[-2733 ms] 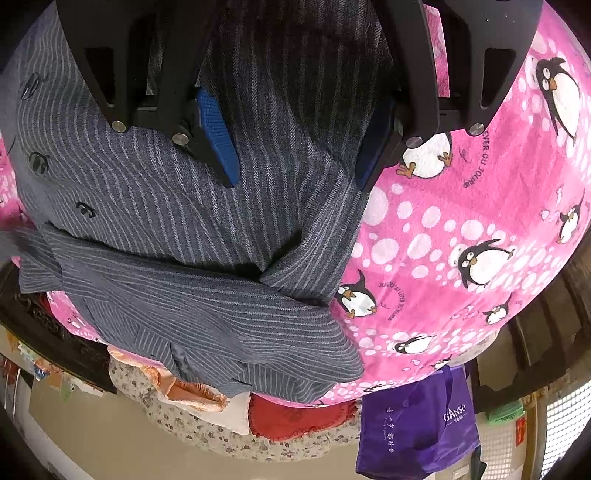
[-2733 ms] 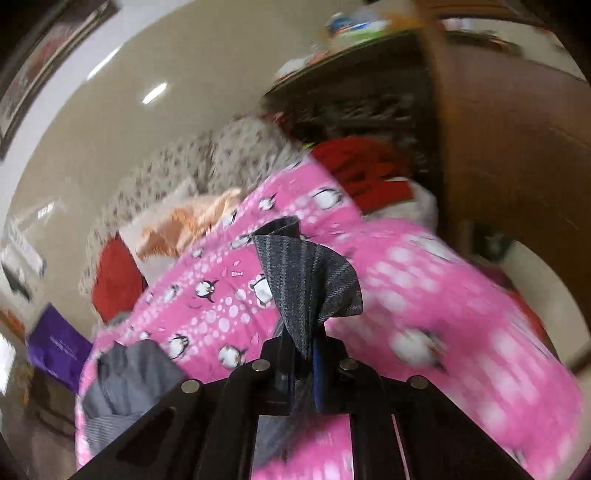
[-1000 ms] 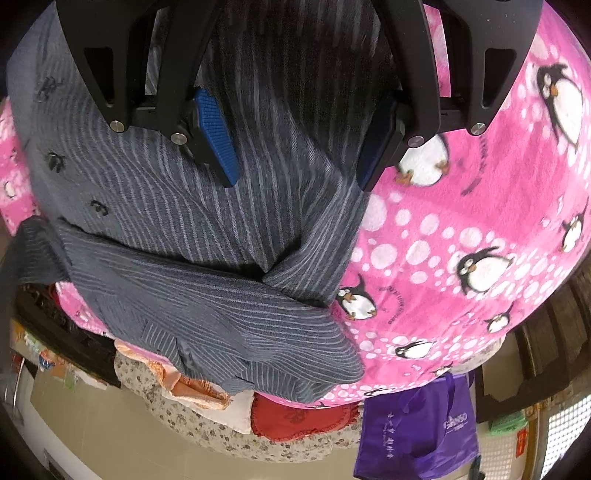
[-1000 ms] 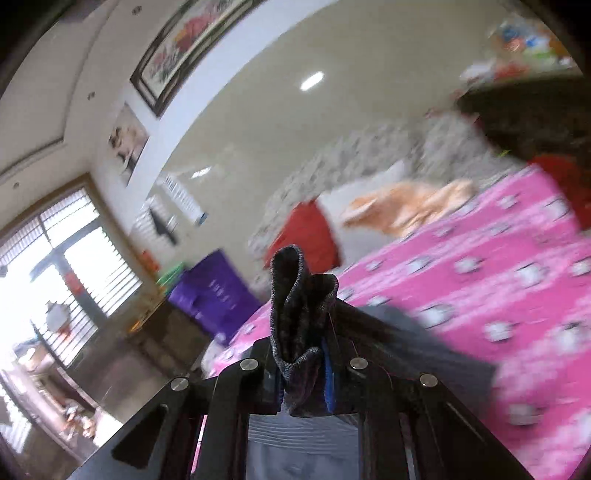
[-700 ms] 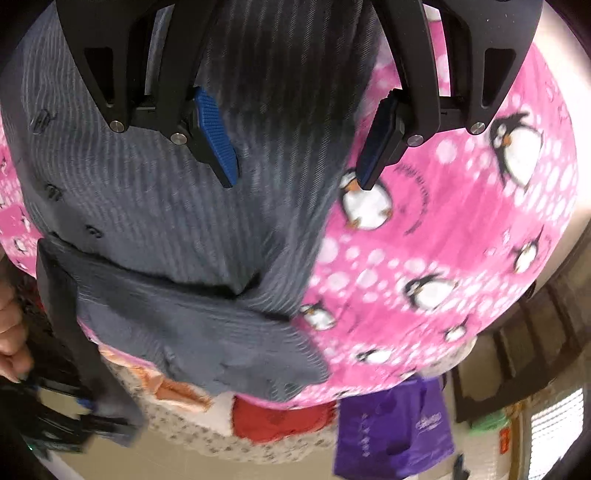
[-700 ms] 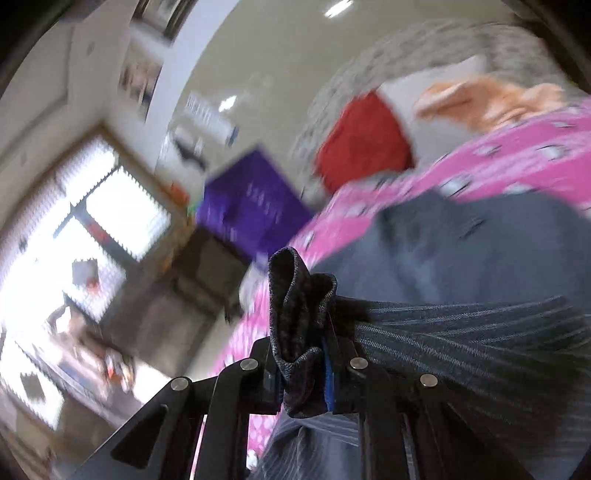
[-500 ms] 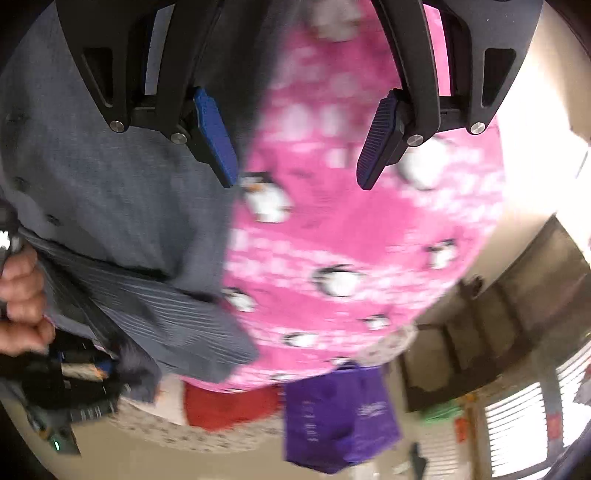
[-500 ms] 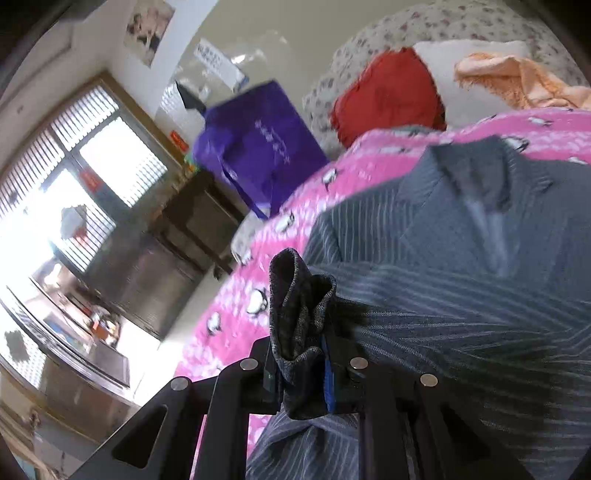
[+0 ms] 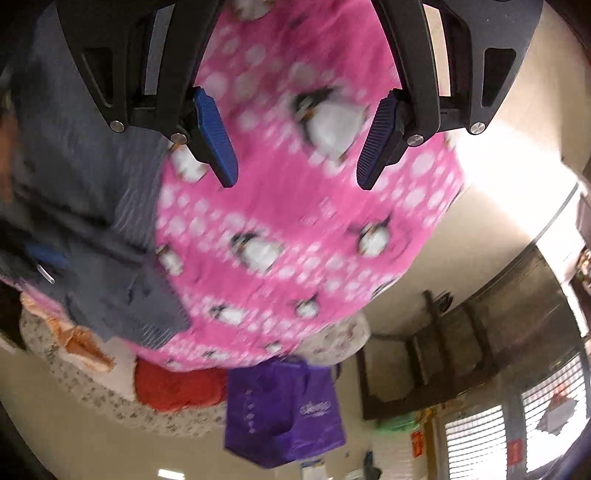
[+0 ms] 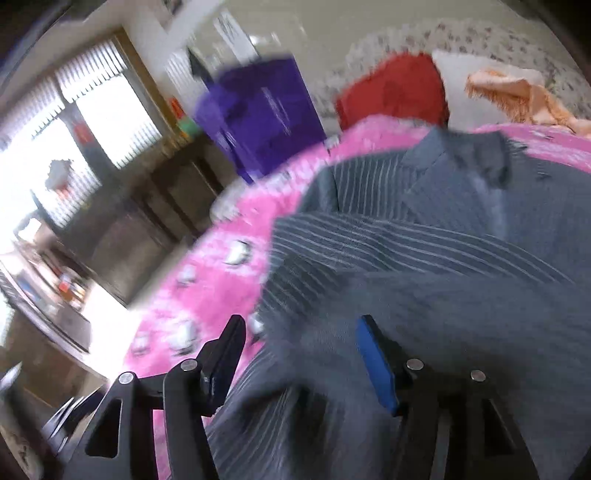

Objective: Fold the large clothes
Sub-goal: 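Carry the sleeve across the coat body and lay it over the first sleeve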

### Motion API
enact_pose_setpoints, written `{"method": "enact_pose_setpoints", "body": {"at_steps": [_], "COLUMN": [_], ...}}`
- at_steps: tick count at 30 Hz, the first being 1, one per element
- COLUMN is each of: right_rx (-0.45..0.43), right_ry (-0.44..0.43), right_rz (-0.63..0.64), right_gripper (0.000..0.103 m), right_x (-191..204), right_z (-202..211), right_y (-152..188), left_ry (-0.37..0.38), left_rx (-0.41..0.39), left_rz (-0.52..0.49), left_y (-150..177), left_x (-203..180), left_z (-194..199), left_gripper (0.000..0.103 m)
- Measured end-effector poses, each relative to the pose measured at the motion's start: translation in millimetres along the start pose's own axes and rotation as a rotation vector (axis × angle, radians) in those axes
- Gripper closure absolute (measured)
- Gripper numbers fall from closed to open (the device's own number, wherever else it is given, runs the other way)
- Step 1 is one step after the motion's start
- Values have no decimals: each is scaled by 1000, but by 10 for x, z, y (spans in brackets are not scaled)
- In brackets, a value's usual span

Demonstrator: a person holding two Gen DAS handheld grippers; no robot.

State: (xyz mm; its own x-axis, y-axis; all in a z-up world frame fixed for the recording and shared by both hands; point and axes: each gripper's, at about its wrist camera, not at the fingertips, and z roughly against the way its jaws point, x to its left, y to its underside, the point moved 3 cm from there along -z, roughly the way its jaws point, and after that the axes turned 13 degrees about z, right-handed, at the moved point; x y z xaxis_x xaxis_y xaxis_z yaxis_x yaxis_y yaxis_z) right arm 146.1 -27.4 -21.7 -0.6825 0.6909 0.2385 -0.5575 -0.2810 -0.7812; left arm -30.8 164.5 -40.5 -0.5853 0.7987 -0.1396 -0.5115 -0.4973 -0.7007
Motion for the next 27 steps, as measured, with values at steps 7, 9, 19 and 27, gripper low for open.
{"method": "enact_pose_setpoints", "body": {"at_steps": [7, 9, 19, 27], "right_rx": [56, 133, 11, 77], "right_ry": [289, 414, 477, 345], "right_rz": [-31, -148, -227, -75], "right_gripper": [39, 44, 60, 64], "right_x": [-973, -1468, -1835, -1817], "right_z": [1264, 1584, 2057, 953], "right_y": [1024, 1417, 1105, 578], "left_ry": [216, 313, 223, 313], "left_rx": [7, 13, 172, 216], "left_rz": [-111, -131, -294, -161], "left_y": [-441, -527, -128, 28], "left_x": [-1049, -1409, -2020, -1626], "left_z": [-165, -210, -1041, -979], "left_gripper": [36, 36, 36, 22]}}
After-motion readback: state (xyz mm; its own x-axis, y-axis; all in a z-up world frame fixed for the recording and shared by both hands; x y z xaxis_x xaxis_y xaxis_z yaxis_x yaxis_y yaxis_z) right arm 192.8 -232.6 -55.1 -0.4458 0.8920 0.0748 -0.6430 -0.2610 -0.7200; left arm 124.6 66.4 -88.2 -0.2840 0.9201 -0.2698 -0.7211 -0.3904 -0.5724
